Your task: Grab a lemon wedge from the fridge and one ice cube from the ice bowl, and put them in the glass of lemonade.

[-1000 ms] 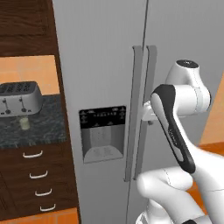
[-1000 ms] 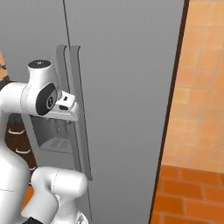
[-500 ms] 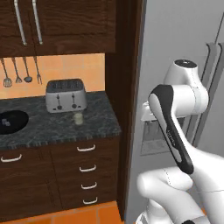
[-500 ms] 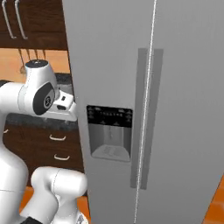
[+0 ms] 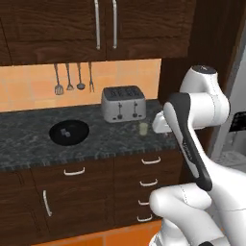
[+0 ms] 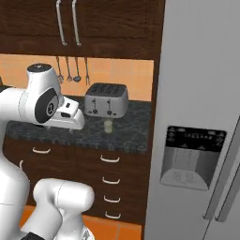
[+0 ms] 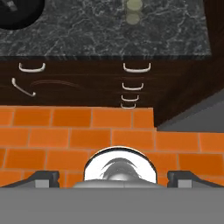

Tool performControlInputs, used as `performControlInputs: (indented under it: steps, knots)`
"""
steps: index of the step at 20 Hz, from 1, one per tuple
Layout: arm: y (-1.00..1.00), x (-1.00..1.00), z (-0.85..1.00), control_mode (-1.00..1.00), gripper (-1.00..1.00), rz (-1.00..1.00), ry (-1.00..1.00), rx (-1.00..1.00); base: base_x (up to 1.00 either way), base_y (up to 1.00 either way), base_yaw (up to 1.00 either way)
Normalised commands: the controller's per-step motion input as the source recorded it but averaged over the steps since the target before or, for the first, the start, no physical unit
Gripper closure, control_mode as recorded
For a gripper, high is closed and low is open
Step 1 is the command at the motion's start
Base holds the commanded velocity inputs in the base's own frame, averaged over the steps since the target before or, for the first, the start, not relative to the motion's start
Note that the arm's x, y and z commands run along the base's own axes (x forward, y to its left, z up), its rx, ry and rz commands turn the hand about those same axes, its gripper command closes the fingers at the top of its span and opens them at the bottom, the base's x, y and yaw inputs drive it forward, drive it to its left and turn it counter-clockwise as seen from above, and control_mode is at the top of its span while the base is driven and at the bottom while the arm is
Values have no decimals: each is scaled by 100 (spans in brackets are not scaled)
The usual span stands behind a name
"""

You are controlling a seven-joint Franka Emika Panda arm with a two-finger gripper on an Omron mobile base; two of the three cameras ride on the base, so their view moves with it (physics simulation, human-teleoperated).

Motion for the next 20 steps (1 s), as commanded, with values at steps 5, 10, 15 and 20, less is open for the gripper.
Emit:
performControlInputs:
  steps: [5, 10, 15, 20]
  knots:
    - [0, 0, 0, 100, -100, 0, 0, 0, 69, 100, 0]
    - [0, 0, 0, 100, -100, 0, 0, 0, 41, 88, 1]
    - [20, 32, -33, -100, -100, 4, 1, 0, 31, 35, 4]
    - [26, 95, -89, -100, -100, 11, 3, 0, 0, 0, 0]
